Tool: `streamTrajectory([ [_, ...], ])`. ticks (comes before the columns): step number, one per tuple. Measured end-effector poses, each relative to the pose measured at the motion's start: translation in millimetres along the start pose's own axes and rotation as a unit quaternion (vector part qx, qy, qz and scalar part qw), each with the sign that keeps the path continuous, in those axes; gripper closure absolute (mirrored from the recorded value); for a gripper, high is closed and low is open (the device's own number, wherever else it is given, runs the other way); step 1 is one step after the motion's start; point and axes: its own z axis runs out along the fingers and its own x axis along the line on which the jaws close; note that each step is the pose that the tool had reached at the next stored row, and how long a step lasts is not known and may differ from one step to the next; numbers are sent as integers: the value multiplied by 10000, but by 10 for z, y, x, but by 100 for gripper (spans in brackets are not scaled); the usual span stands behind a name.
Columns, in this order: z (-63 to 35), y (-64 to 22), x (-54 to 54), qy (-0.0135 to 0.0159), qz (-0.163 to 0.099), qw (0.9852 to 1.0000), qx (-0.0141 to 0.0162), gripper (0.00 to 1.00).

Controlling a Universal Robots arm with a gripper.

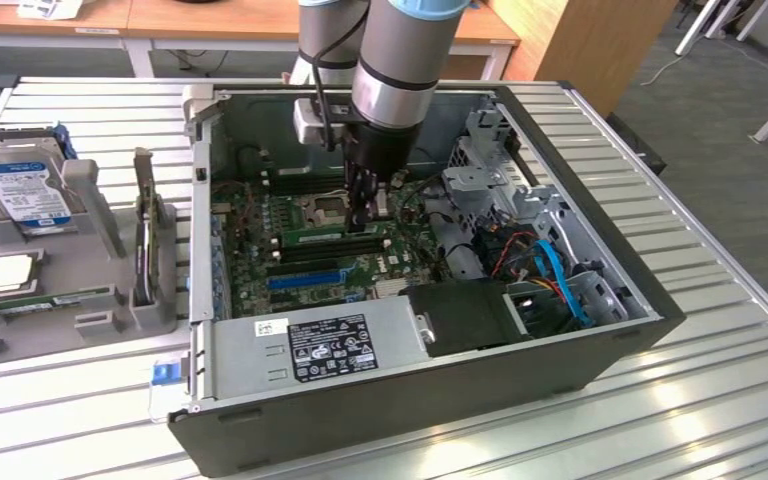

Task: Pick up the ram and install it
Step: 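Insert the ram into the slot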

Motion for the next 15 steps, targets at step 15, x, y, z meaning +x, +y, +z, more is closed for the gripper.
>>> streamTrajectory([
  [15, 3, 15, -1, -5, 0, 10000, 22, 88],
])
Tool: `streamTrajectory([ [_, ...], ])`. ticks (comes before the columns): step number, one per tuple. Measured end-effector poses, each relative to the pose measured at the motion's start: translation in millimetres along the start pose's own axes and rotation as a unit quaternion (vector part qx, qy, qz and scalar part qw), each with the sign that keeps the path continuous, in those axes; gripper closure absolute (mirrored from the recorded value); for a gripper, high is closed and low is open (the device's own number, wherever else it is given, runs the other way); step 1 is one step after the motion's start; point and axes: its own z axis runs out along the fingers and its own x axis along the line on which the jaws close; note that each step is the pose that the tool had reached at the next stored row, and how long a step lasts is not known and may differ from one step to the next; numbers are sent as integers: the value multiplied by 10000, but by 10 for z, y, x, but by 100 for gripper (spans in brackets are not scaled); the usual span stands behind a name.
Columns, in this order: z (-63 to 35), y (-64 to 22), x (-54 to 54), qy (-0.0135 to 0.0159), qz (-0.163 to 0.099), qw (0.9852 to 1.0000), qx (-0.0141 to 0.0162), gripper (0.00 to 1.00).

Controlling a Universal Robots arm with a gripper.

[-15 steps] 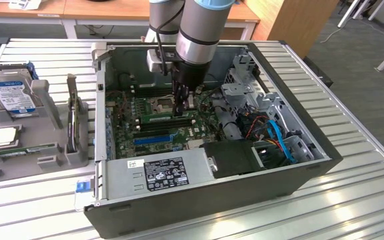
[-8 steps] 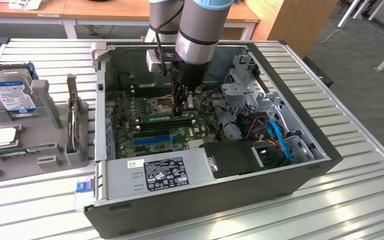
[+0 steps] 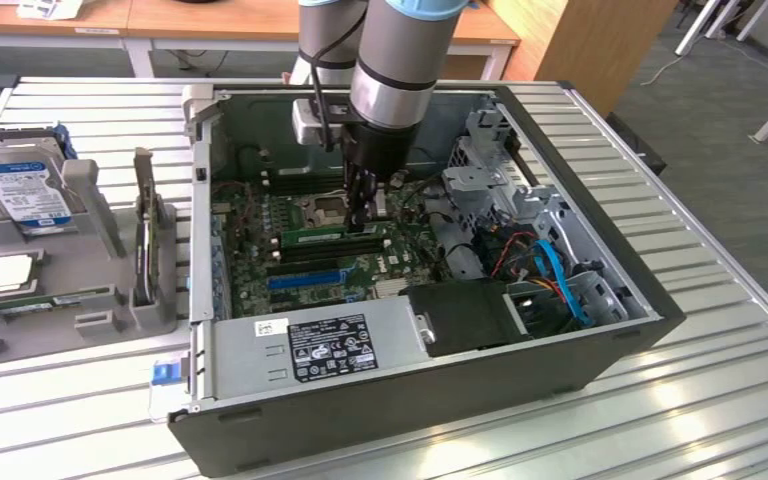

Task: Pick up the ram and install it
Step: 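Insert the ram into the slot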

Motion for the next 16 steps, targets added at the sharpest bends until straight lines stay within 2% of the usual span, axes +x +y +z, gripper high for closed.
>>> streamTrajectory([
  [5, 1, 6, 0, -17, -4, 10000, 51, 88],
  [16, 0, 8, 9, -22, 46, 10000, 55, 88],
])
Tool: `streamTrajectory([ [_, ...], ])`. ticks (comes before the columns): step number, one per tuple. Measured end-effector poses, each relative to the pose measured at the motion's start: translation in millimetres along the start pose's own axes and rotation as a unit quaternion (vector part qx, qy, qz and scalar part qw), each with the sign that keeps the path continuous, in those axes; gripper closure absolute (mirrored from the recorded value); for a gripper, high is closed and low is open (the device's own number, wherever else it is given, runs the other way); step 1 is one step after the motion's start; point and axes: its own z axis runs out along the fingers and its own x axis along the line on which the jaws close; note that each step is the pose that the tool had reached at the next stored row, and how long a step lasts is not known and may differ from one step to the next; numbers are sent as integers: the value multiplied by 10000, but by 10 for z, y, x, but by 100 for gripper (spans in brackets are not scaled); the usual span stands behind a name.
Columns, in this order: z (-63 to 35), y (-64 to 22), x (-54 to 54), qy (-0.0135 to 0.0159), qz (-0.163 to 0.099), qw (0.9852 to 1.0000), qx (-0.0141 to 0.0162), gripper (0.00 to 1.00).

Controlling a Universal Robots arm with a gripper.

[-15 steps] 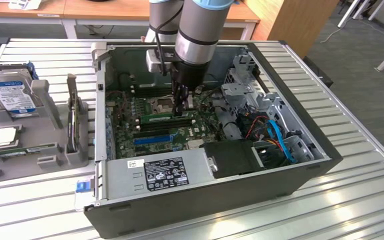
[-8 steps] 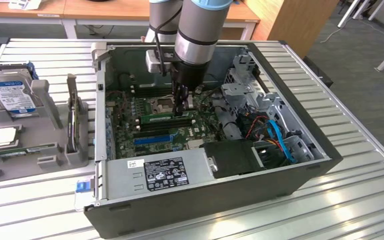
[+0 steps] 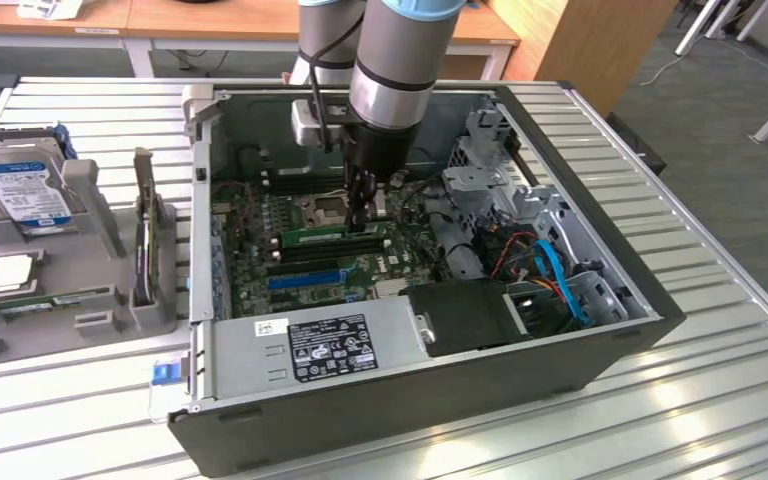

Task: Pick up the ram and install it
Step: 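Insert the ram into the slot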

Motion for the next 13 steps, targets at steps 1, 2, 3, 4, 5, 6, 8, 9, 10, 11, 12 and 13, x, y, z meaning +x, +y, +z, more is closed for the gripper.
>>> streamTrajectory([
  [1, -1, 0, 21, -15, 150, 9999, 5, 88],
  [2, -1, 0, 21, -15, 150, 9999, 5, 88],
  [3, -1, 0, 20, -15, 150, 9999, 5, 88],
  [4, -1, 0, 20, -15, 150, 9999, 5, 88],
  [5, 0, 0, 21, -15, 150, 9999, 4, 88],
  [6, 2, 0, 21, -15, 150, 9999, 4, 88],
  [8, 7, 0, 21, -16, 150, 9999, 5, 88],
  [9, 10, -1, 21, -17, 150, 9999, 5, 88],
  [10, 11, -1, 21, -16, 150, 9999, 4, 88],
  [11, 13, -1, 21, -16, 150, 9999, 4, 88],
  [12, 15, -1, 21, -16, 150, 9999, 4, 88],
  [13, 18, -1, 21, -17, 150, 9999, 4, 88],
])
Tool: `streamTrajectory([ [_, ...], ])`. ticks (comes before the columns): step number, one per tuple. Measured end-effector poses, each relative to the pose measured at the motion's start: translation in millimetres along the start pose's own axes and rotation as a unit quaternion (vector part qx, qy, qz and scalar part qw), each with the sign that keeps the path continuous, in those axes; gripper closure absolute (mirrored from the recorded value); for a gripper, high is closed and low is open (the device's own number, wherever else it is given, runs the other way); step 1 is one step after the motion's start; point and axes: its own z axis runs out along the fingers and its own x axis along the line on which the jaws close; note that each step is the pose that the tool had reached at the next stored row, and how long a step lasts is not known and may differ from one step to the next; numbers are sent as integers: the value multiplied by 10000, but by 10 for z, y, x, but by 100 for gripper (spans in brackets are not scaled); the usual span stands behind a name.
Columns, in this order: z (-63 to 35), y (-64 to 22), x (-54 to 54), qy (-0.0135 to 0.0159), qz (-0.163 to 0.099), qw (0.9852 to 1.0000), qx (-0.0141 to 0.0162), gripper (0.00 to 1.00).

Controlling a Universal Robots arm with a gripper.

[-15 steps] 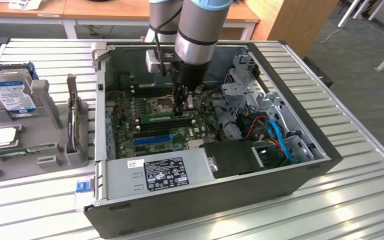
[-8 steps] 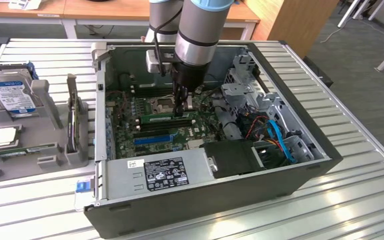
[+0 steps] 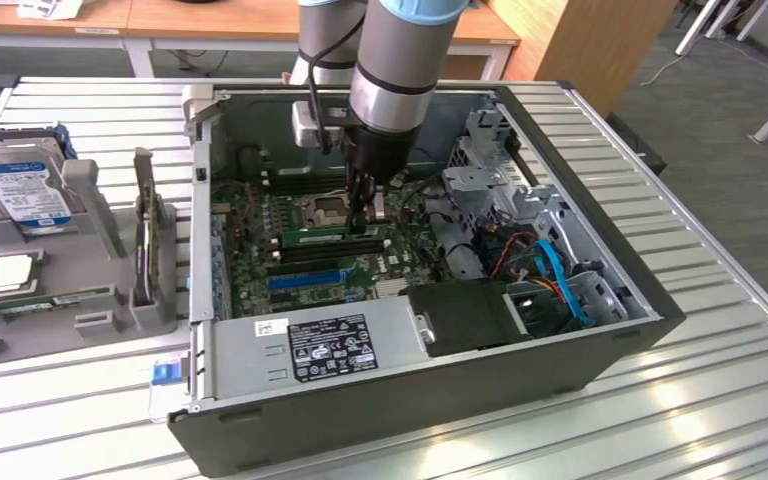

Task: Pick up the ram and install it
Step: 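Insert the ram into the slot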

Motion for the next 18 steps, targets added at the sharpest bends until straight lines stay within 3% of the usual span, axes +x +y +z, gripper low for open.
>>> streamTrajectory([
  [18, 5, 0, 0, 6, -101, 9999, 2, 88],
])
